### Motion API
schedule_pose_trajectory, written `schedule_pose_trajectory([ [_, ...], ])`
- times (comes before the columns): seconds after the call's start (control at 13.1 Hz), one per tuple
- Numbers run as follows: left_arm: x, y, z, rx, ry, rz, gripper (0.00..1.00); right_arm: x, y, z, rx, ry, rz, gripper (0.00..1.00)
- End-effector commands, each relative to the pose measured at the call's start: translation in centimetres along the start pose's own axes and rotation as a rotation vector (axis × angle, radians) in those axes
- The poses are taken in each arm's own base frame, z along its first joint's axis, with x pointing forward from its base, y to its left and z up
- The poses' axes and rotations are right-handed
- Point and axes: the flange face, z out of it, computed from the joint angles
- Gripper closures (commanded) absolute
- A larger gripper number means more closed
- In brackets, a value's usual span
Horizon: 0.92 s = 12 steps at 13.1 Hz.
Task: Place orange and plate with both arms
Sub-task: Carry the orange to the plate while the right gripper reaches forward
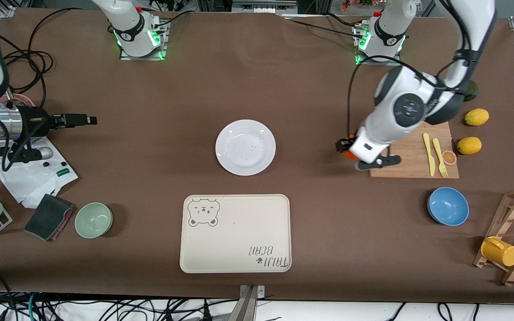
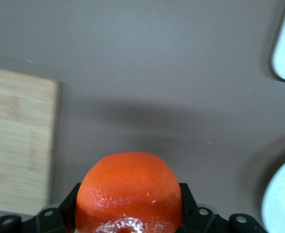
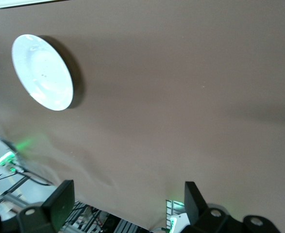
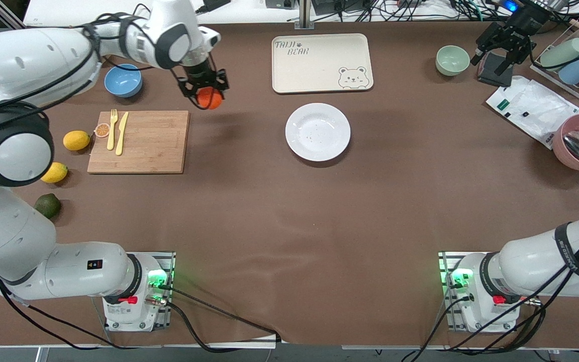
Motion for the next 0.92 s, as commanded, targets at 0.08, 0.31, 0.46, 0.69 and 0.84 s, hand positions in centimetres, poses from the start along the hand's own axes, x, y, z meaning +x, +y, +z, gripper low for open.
schedule_pose_trajectory([
  [0.08, -3.2, 9.6, 3.5, -0.012, -0.076, -0.158, 0.79, -0.3, 3.1, 1.7, 0.209, 0.013, -0.064, 0.00],
  [0.31, -5.6, 16.3, 5.8, -0.033, -0.108, -0.254, 0.75, -0.3, 3.9, 3.8, 0.361, 0.014, -0.044, 0.00],
  [0.46, -7.5, 20.0, 7.0, -0.046, -0.123, -0.315, 0.75, -0.1, 4.4, 5.9, 0.458, 0.030, -0.074, 0.00],
  [0.69, -8.0, 24.8, 8.5, -0.101, -0.135, -0.378, 0.75, 0.1, 5.2, 8.9, 0.541, 0.059, -0.141, 0.00],
  [0.84, -8.1, 26.6, 9.6, -0.175, -0.104, -0.417, 0.75, 1.0, 5.6, 10.7, 0.611, 0.077, -0.189, 0.00],
])
